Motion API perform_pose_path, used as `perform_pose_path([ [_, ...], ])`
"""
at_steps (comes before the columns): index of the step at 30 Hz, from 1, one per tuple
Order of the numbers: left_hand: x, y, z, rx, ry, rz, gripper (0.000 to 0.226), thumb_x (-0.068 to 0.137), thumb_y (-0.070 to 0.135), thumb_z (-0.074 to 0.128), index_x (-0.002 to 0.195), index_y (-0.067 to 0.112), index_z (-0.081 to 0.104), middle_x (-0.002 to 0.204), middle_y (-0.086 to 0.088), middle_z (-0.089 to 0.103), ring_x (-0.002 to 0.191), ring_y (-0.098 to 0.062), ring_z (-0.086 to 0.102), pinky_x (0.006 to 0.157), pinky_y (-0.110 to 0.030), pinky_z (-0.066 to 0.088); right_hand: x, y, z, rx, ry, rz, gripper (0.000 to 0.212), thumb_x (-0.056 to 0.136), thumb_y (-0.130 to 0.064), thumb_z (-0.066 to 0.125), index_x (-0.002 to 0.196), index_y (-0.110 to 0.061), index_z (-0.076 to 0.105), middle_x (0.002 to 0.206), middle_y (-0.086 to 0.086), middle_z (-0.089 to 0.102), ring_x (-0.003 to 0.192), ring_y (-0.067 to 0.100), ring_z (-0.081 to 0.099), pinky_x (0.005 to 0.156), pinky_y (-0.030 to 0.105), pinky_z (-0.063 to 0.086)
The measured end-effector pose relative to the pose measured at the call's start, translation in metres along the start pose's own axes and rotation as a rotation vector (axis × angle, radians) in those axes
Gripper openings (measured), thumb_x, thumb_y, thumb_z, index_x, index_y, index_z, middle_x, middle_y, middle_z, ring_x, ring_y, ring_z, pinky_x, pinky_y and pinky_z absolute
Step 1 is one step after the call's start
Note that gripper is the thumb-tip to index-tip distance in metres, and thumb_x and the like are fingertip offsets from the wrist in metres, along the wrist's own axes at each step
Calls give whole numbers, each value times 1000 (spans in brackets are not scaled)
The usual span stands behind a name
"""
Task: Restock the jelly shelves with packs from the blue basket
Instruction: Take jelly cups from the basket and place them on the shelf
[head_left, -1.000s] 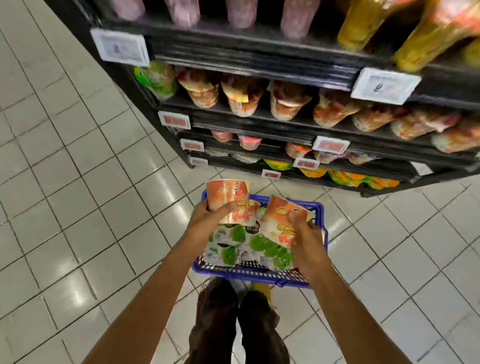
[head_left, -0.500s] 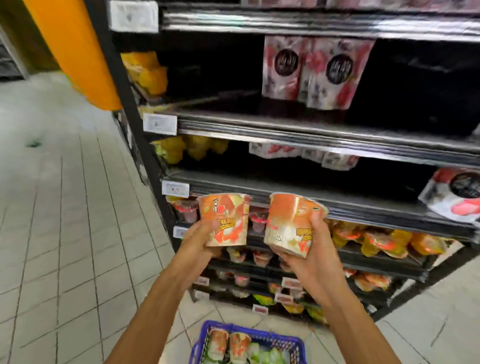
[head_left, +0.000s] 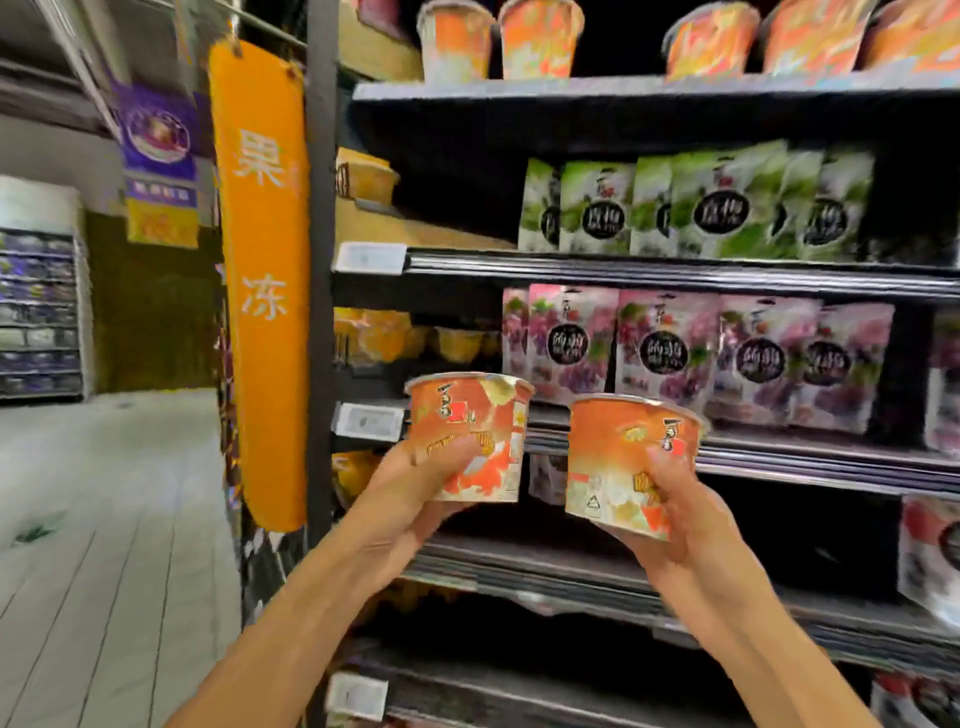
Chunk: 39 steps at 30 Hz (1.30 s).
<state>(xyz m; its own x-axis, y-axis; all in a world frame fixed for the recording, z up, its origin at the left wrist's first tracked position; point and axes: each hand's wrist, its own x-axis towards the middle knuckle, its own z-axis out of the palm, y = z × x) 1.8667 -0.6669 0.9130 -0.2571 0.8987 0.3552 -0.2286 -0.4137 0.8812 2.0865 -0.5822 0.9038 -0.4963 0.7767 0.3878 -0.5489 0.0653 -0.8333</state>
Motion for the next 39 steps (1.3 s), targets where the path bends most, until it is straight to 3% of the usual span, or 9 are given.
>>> perform_pose_path([
  [2, 21, 27, -1, 40, -47, 39, 96, 33, 49, 97, 115, 12, 64, 107, -10, 75, 96, -22, 73, 73, -30, 60, 22, -15, 17, -13, -1, -55, 38, 77, -37, 69, 107, -13, 74, 117, 15, 71, 105, 30, 70, 78, 37, 60],
  [7, 71, 80, -8, 158, -151, 132, 58, 66, 37, 81, 115, 15, 62, 106, -6, 76, 99, -21, 72, 73, -28, 59, 69, -44, 53, -49, 13, -172, 56, 71, -39, 73, 117, -9, 66, 115, 14, 72, 103, 28, 71, 75, 32, 60],
  [12, 111, 122, -11, 352, -215, 280, 64, 60, 53, 78, 113, 19, 66, 103, -2, 76, 96, -17, 73, 80, -29, 55, 102, -69, 77, -61, 67, -277, 53, 75, -36, 69, 121, -11, 62, 114, 13, 72, 101, 27, 71, 78, 34, 61],
  [17, 146, 166, 9, 440, -185, 430, 69, 53, 64, 76, 111, 27, 66, 102, 6, 76, 95, -10, 72, 88, -33, 49, 124, -109, 89, -68, 131, -373, 53, 73, -35, 72, 120, -14, 62, 107, 8, 75, 92, 22, 74, 63, 27, 60],
  [23, 184, 211, 38, 521, -160, 528, 82, 49, 68, 79, 118, 26, 63, 104, 9, 75, 96, -6, 71, 89, -28, 47, 163, -171, 95, -282, 258, -518, 75, 55, -55, 81, 118, -19, 64, 105, 3, 76, 98, 20, 72, 86, 37, 57],
  [27, 207, 237, 59, 586, -154, 590, 71, 51, 69, 78, 108, 28, 69, 98, 13, 76, 89, 2, 70, 89, -25, 46, 199, -222, 108, -430, 338, -624, 87, 49, -64, 81, 122, -20, 63, 101, -4, 75, 97, 14, 70, 82, 32, 53],
  [31, 232, 255, 79, 545, -98, 653, 60, 53, 63, 84, 102, 33, 68, 99, 12, 76, 101, -8, 69, 103, -36, 47, 241, -269, 117, -569, 432, -695, 90, 61, -61, 82, 131, -11, 54, 115, 2, 68, 106, 17, 63, 94, 38, 52],
  [34, 252, 264, 88, 545, -33, 645, 50, 59, 63, 82, 96, 31, 69, 92, 13, 76, 100, -8, 67, 103, -36, 46, 275, -289, 117, -667, 493, -699, 99, 62, -61, 82, 138, -11, 42, 114, 0, 57, 101, 17, 54, 84, 33, 48],
  [39, 276, 277, 95, 561, 22, 620, 76, 56, 66, 81, 113, 20, 63, 111, 0, 71, 110, -18, 64, 107, -42, 44, 322, -307, 115, -816, 542, -623, 106, 60, -66, 81, 141, -10, 40, 127, 9, 61, 117, 28, 56, 97, 46, 49],
])
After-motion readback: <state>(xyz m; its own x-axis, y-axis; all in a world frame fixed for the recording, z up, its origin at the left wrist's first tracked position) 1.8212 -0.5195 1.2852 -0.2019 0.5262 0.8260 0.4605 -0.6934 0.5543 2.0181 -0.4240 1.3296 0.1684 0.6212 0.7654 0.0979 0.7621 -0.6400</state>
